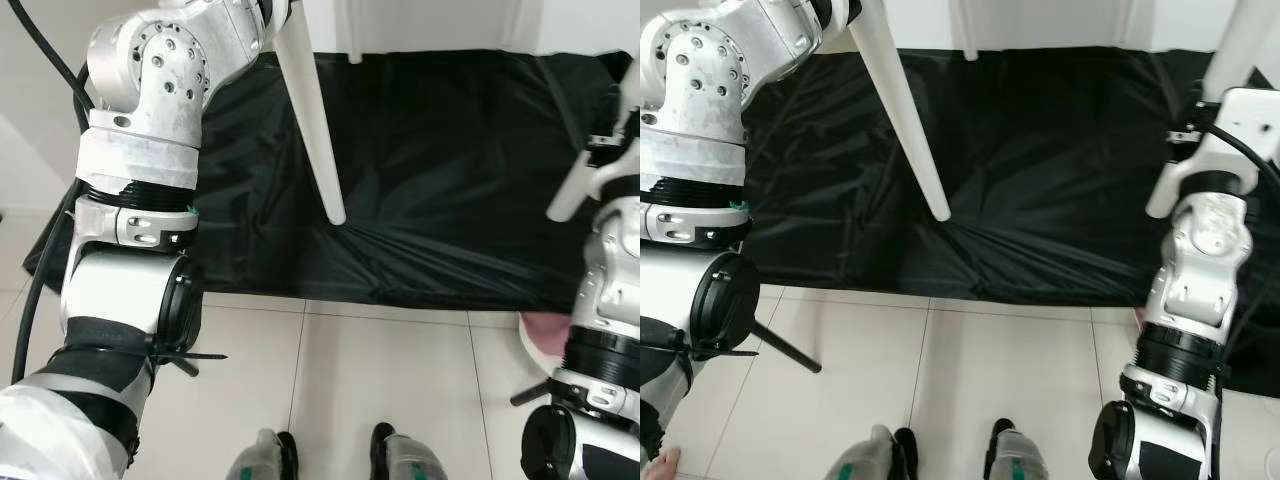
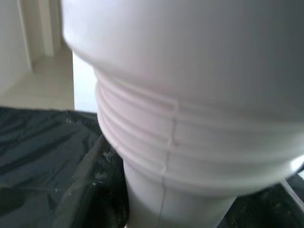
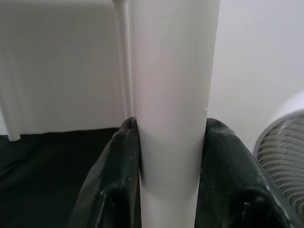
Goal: Building children table
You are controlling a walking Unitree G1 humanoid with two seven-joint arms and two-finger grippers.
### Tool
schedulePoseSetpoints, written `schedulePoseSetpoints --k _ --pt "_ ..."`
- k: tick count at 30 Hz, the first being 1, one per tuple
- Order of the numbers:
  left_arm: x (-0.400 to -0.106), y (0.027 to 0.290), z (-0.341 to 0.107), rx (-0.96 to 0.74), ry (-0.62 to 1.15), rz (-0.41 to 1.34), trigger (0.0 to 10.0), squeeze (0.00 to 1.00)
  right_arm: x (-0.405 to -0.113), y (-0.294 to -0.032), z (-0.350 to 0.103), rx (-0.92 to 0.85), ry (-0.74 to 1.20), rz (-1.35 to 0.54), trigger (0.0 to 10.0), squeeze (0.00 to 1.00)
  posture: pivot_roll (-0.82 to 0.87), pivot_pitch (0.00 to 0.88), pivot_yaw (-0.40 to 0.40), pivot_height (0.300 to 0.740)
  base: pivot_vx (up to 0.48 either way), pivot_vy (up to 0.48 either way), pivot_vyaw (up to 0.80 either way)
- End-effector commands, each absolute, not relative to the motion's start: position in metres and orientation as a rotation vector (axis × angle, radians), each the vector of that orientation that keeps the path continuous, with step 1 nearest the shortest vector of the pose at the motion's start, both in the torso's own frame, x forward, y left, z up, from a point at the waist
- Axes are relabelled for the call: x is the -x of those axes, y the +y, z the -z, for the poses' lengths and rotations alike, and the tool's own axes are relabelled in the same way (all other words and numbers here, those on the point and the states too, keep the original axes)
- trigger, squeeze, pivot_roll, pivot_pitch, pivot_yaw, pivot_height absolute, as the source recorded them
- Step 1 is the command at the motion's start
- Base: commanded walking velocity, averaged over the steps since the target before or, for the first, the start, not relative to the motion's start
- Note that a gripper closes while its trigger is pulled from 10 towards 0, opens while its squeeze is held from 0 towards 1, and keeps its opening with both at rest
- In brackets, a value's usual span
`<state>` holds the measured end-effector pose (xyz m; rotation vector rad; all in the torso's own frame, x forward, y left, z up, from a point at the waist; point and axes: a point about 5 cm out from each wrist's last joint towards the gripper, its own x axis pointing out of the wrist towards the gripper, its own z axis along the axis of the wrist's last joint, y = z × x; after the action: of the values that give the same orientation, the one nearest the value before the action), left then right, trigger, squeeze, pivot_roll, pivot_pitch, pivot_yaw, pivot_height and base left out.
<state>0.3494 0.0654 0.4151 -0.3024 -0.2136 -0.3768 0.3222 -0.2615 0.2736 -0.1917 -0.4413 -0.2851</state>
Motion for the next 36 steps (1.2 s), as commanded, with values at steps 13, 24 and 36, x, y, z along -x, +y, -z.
schedulePoseSetpoints --k 13,24,36 --pt "-0.352 0.032 -0.362 0.355 -0.017 0.764 10.0 1.0 -0.356 -0.178 -0.225 0.122 -0.243 -0.108 10.0 1.0 0.02 0.204 0.077 0.74 0.0 0.0 0.0" --pt "-0.342 0.047 -0.345 0.202 -0.031 0.781 10.0 1.0 -0.346 -0.174 -0.234 -0.01 -0.411 -0.149 10.0 1.0 0.01 0.19 0.073 0.74 0.0 0.0 0.0" --pt "-0.322 0.088 -0.325 0.043 -0.168 0.77 10.0 0.0 -0.324 -0.17 -0.231 -0.092 -0.524 -0.193 10.0 0.0 0.0 0.178 0.064 0.74 0.0 0.0 0.0"
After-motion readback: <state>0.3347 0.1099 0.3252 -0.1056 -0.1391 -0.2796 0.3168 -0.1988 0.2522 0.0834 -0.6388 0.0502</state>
